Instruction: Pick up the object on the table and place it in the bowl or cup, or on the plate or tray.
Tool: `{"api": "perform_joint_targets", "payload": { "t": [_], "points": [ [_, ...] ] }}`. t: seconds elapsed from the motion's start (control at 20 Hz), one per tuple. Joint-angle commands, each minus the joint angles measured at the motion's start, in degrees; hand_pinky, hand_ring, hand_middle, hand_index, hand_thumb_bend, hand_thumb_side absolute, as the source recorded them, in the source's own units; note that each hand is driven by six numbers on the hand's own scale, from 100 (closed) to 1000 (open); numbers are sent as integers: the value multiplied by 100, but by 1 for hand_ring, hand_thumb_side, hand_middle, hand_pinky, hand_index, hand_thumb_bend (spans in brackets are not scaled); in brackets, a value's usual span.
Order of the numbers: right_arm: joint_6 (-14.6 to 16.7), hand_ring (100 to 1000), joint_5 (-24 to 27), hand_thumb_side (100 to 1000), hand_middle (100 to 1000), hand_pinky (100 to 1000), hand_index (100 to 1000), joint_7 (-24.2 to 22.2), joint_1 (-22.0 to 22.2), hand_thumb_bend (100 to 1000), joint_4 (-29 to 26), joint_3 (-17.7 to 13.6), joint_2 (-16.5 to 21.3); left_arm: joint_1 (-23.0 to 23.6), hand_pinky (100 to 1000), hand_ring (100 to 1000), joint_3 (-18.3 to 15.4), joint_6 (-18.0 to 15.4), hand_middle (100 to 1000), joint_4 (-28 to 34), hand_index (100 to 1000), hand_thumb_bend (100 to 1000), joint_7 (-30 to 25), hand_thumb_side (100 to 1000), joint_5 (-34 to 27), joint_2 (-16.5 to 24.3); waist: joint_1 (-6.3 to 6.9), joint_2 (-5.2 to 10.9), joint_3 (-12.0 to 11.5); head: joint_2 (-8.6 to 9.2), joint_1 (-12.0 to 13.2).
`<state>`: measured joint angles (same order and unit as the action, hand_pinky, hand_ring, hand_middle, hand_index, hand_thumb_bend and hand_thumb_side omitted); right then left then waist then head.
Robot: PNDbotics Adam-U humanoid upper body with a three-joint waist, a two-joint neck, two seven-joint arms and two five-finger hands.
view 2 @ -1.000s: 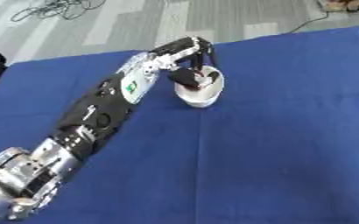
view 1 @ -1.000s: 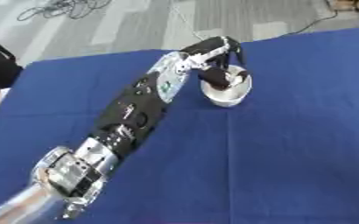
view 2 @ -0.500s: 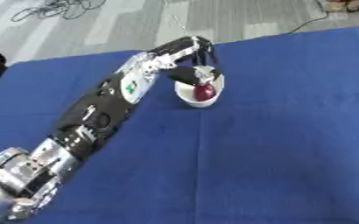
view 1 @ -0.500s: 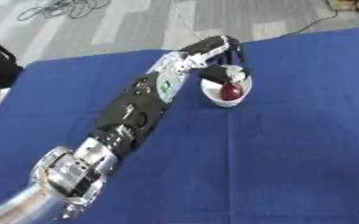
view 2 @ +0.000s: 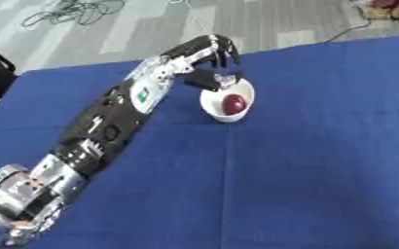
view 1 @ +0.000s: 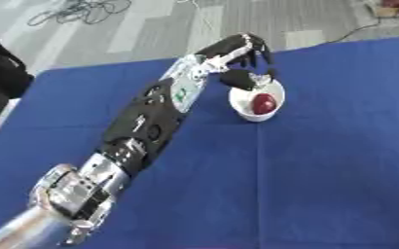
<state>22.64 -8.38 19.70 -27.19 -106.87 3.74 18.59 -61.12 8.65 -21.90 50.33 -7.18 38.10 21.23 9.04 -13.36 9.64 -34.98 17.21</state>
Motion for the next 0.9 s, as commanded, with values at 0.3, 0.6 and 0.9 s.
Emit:
{"api": "perform_joint_targets", "payload": {
  "t": [0.3,0.6,0.9],
  "points": [
    [11,705,-88,1000,736,470,799,84,133,100,32,-80,128,544,485,556,-49,127,657,1250,672,100,727,569,-558,505,-167,420,-410,-53,-151],
    [8,704,-154,1000,735,472,798,199,368,100,106,-154,132,1763,468,538,-192,684,647,2838,676,100,1540,641,-1141,563,-290,712,-833,-207,-337],
    [21,703,-190,1000,735,475,798,260,418,100,129,-180,102,3014,458,529,-312,1038,642,4067,690,100,1934,661,-1624,304,-381,825,-1023,-201,-432]
  ]
}}
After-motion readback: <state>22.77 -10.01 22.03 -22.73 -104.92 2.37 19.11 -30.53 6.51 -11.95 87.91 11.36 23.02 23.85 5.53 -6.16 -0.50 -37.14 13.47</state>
